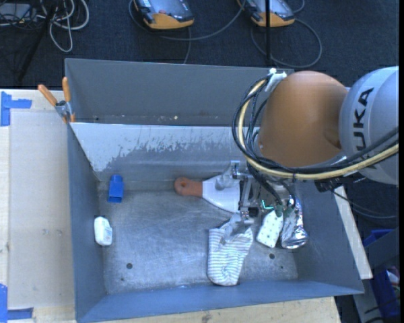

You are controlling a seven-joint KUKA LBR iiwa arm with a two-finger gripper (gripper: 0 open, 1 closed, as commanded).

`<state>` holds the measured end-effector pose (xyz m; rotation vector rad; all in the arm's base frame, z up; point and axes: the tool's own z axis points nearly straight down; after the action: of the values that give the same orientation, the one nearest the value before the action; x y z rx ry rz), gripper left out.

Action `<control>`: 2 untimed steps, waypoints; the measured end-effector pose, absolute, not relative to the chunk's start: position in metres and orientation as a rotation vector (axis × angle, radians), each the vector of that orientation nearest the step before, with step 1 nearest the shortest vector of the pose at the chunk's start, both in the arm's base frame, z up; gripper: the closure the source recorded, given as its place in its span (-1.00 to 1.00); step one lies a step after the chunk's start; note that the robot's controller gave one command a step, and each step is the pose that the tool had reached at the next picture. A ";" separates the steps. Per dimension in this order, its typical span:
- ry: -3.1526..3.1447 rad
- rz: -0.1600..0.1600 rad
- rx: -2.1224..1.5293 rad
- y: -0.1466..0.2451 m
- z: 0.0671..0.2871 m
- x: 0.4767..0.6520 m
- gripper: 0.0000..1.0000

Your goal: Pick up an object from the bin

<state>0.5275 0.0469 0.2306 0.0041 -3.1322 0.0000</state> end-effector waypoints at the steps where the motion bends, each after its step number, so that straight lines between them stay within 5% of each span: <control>1: -3.140 -0.001 0.002 0.047 0.235 0.529 -1.00; 2: -3.144 -0.001 0.094 0.000 0.192 0.504 -1.00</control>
Offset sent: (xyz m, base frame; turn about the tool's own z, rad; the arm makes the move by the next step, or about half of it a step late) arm -0.0569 -0.1105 -0.0937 -0.1131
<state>0.5036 0.0004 0.1919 0.0944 -3.1441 -0.0014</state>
